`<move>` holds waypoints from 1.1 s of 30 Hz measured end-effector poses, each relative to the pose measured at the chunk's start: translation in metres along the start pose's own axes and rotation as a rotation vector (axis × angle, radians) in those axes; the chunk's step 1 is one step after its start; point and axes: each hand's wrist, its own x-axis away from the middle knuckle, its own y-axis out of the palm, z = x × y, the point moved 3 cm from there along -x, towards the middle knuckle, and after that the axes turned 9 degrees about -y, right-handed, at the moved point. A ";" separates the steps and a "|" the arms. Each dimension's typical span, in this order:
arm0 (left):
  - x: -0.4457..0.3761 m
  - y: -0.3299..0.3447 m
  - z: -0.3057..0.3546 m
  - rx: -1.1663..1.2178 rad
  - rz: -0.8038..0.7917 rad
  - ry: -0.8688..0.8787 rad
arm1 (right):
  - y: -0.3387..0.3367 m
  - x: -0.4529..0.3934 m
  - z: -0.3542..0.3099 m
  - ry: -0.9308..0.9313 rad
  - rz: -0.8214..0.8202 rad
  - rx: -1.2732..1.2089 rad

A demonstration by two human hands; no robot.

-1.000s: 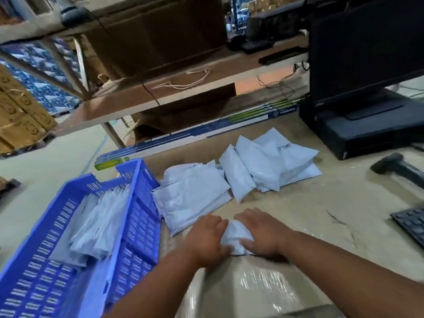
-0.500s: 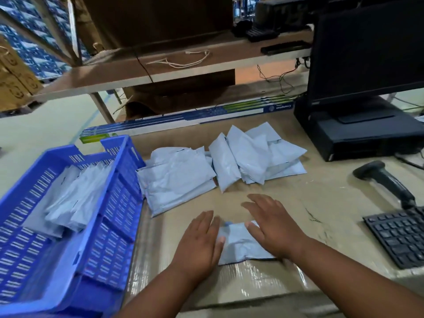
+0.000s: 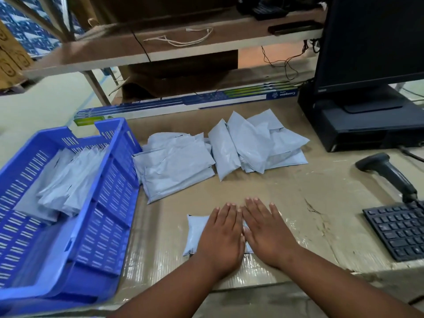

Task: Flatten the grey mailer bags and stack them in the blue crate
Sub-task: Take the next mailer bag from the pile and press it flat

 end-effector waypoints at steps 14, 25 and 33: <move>0.000 0.008 -0.007 0.091 -0.055 0.011 | -0.003 -0.004 -0.002 0.018 -0.098 -0.011; 0.011 -0.016 -0.036 0.089 -0.079 -0.029 | -0.030 -0.010 -0.032 -0.084 0.086 -0.054; 0.027 0.004 -0.052 0.102 -0.064 -0.065 | -0.004 -0.020 -0.053 -0.041 -0.034 -0.084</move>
